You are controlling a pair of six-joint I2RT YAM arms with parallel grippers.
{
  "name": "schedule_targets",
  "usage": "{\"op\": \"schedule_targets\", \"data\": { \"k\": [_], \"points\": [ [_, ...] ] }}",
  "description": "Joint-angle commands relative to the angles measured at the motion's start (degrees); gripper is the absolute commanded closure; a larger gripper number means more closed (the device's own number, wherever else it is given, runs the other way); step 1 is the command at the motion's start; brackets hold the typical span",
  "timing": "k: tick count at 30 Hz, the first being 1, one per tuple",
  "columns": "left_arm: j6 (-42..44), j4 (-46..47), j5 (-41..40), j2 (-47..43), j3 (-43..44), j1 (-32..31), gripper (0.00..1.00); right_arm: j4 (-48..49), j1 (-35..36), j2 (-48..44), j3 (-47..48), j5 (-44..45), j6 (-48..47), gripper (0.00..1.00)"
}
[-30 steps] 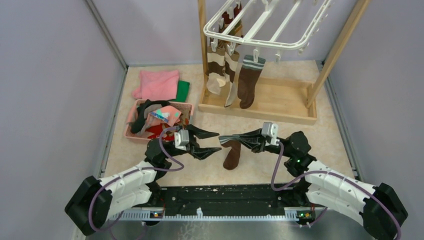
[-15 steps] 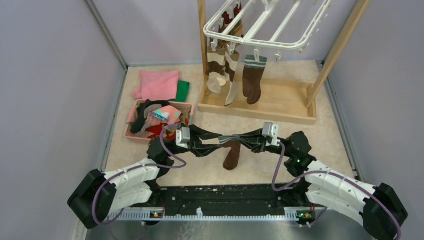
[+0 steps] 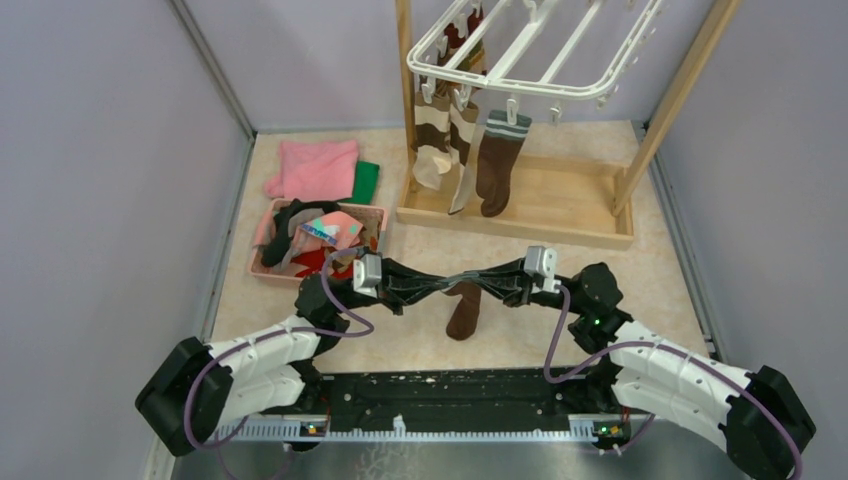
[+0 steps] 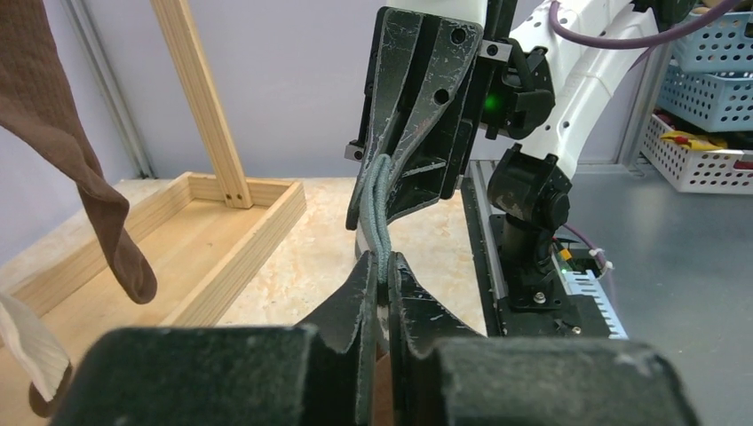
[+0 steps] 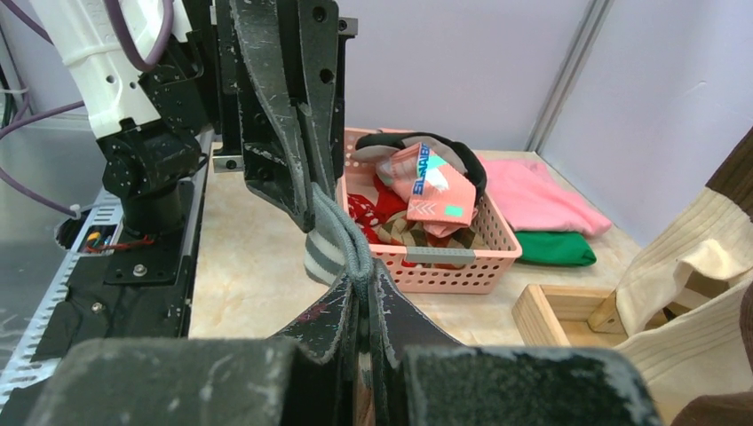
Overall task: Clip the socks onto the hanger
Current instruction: Pick up the sock from the bin.
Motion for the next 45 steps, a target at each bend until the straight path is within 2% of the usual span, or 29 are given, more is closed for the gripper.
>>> {"op": "schedule_targets", "data": {
  "k": [1,2,9,11,12,15,19,27,35,45],
  "points": [
    [0.13,3.81,1.81,0.55,1.98,-0.28,0.97,3.19,0.65,0.00,1.54,-1.05,0.68,1.00],
    [0.11,3.87,1.91,0.50,1.98,-0.29,1.00,3.21,0.66,0.04,1.59,-1.06,0.66,1.00],
    [0.37,3.30,-0.52,-1.26,0.82,-0.27,0.99,3.52,0.65,-0.01,1.54,-1.14,1.04,1.00],
    [0.08,3.30,-1.98,-1.54,0.36,-0.27,0.75,3.65,0.68,0.00,1.63,-1.22,1.13,1.00],
    [0.03,3.60,-2.35,-1.53,-0.03,-0.32,0.67,3.77,0.69,0.00,1.65,-1.23,1.21,1.00],
    [-0.01,4.80,-2.46,-1.02,-0.54,-0.27,0.58,4.51,0.70,0.09,1.62,-1.32,1.68,1.00],
    [-1.45,8.72,-2.54,0.82,-0.80,-0.27,0.57,7.20,0.66,0.75,1.56,-1.56,4.15,1.00],
    [-6.29,19.43,-2.96,5.28,-1.09,-0.28,0.59,20.44,0.64,5.34,0.83,-1.55,12.60,1.00],
    [-7.08,20.86,-4.11,4.22,-1.78,-0.36,0.62,24.08,0.65,7.15,0.50,-0.61,15.01,1.00],
    [-8.60,23.31,-4.05,5.62,-1.10,-0.44,0.61,26.88,0.68,9.27,0.44,-1.23,16.85,1.00]
  ]
}}
